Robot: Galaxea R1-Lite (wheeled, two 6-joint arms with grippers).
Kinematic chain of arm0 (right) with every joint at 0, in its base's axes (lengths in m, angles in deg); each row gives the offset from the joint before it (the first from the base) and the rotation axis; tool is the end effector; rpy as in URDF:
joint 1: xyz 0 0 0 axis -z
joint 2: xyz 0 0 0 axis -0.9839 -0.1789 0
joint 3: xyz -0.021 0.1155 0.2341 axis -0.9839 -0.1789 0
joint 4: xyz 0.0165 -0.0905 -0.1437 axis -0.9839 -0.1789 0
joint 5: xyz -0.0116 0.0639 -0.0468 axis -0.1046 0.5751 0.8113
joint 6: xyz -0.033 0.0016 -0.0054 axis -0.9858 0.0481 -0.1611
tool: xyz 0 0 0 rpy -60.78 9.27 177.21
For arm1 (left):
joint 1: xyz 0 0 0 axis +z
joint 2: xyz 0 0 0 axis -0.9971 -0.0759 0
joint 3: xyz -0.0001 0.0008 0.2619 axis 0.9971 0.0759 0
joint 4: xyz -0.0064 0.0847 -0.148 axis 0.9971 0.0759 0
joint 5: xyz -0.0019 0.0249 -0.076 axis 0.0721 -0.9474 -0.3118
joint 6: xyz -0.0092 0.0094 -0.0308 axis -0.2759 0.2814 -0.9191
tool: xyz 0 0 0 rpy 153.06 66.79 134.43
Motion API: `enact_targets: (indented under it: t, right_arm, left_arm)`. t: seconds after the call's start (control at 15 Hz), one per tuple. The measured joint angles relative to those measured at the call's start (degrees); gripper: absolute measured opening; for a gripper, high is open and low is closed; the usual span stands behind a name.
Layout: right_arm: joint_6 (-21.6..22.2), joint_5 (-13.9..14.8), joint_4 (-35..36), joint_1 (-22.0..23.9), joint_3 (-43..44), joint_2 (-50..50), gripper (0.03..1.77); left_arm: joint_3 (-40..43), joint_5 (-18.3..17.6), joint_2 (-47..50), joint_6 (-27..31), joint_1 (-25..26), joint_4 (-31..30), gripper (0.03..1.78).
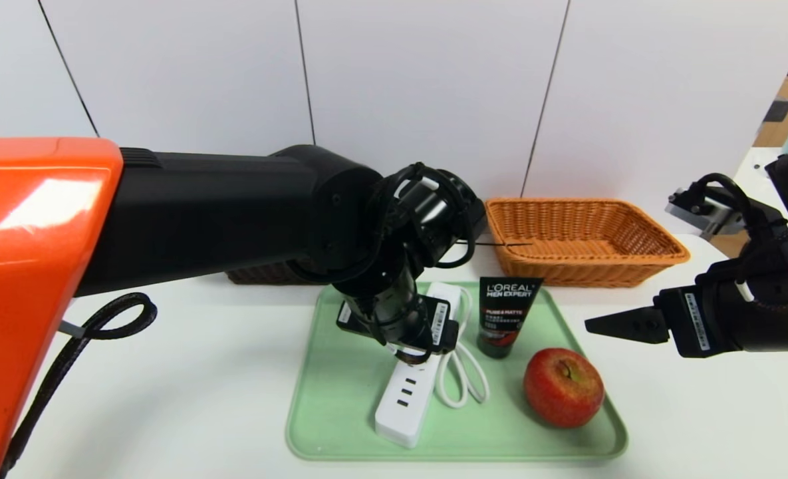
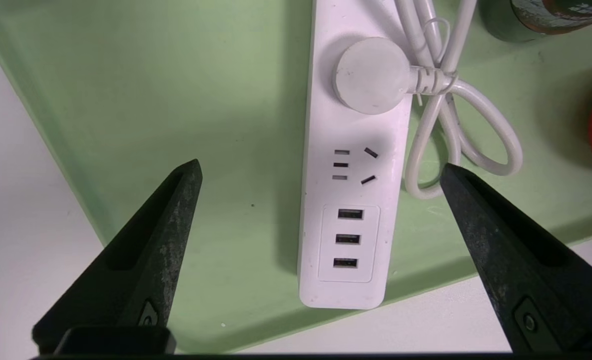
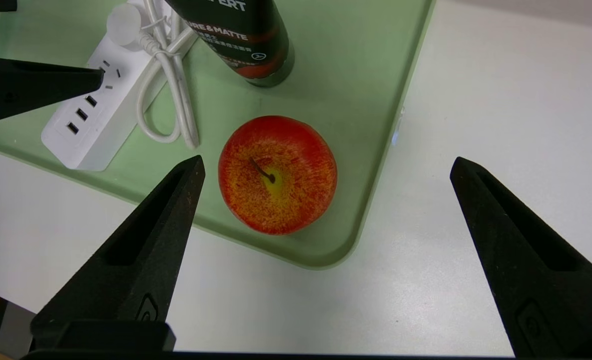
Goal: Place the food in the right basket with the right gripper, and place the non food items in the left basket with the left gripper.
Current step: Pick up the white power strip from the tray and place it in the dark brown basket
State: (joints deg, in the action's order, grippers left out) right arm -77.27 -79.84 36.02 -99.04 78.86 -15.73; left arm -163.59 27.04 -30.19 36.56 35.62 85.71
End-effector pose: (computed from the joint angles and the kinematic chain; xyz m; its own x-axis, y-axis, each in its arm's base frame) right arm 0.1878 0.0696 0.1940 0.6291 0.3287 -0.7044 -0.3100 0.9371 0.1605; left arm 0.2319 -0.2655 0.1687 0.4731 -0.2316 -0.8500 0.3375 0.9389 -0.0680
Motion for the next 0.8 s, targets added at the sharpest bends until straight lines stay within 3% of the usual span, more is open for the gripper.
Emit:
enact_targets:
  t: [0.8]
  right_arm:
    - [0.00,0.00,0.04,0.09,-0.77,0.13,1.70]
  left_arm:
    - [-0.87,0.48,-4.55,-0.20,-2.54,-0.52,1.69]
